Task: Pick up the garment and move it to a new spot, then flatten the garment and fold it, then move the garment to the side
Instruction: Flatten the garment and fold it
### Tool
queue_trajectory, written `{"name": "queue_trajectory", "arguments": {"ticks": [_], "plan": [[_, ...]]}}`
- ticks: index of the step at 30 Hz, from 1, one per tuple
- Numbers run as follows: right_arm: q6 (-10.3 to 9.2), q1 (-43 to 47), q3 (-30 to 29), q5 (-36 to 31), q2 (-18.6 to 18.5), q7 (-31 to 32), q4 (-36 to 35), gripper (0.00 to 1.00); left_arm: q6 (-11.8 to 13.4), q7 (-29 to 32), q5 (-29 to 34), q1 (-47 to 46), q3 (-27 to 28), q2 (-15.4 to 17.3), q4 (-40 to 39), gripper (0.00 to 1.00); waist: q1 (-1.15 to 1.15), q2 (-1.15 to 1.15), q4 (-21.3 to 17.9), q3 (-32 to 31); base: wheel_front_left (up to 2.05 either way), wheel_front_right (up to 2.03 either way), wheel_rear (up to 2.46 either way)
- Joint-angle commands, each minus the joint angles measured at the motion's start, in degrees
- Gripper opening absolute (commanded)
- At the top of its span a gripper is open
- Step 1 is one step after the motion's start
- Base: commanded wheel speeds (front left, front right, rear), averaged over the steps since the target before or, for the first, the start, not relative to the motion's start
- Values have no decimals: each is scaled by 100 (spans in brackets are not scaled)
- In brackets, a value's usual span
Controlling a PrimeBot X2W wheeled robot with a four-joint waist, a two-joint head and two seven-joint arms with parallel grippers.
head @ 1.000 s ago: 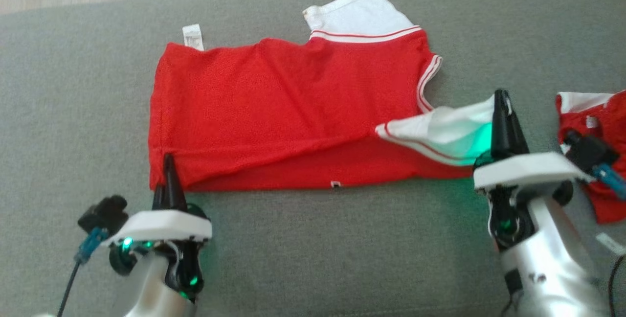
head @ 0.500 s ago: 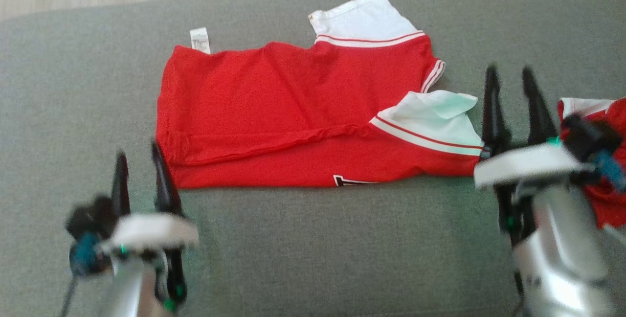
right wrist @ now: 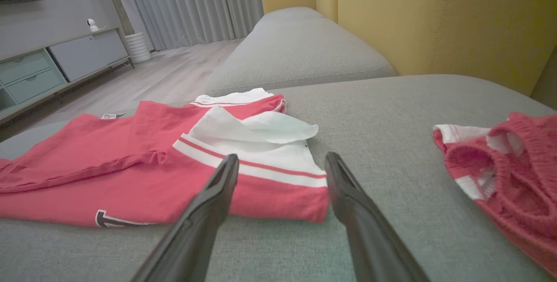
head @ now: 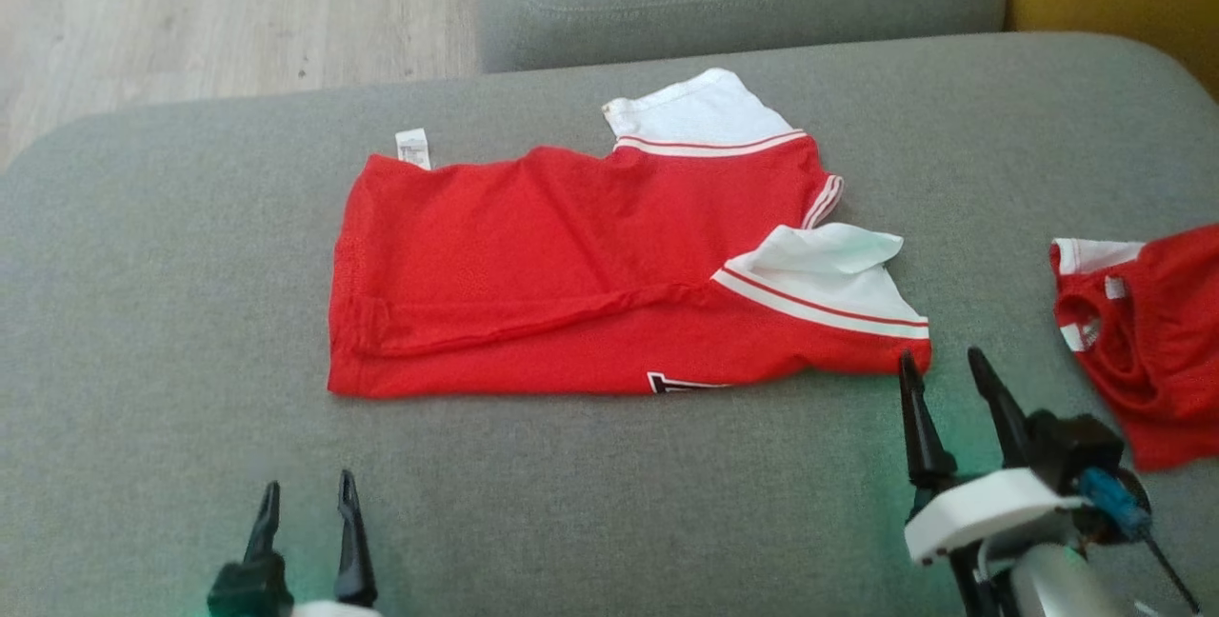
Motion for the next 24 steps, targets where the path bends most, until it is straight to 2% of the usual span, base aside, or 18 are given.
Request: {"name": "queue_trajectory", "arguments": {"ticks": [1,11,18,24], "plan": [[-4,-88,137,-2,-8,-62,-117,100,42,-29,46,-96,173,79,-186,100,2,0,16,-36,0,0,0],[-4,-109,220,115,-7,-62,-9,100,-12,-29,-200,-169,172,79,-194,100,2,0,6,100,0,0,0],[-4,-462,248,185,-7,-62,-127,100,-334,-29,-317,-1084,389,79,89,100,2,0,-107,674,0,0,0],[-4,-780,285,251,-7,-62,-222,100,-544,-29,-272,-1764,735,82,685,100,2,0,-297,1137,0,0,0]]}}
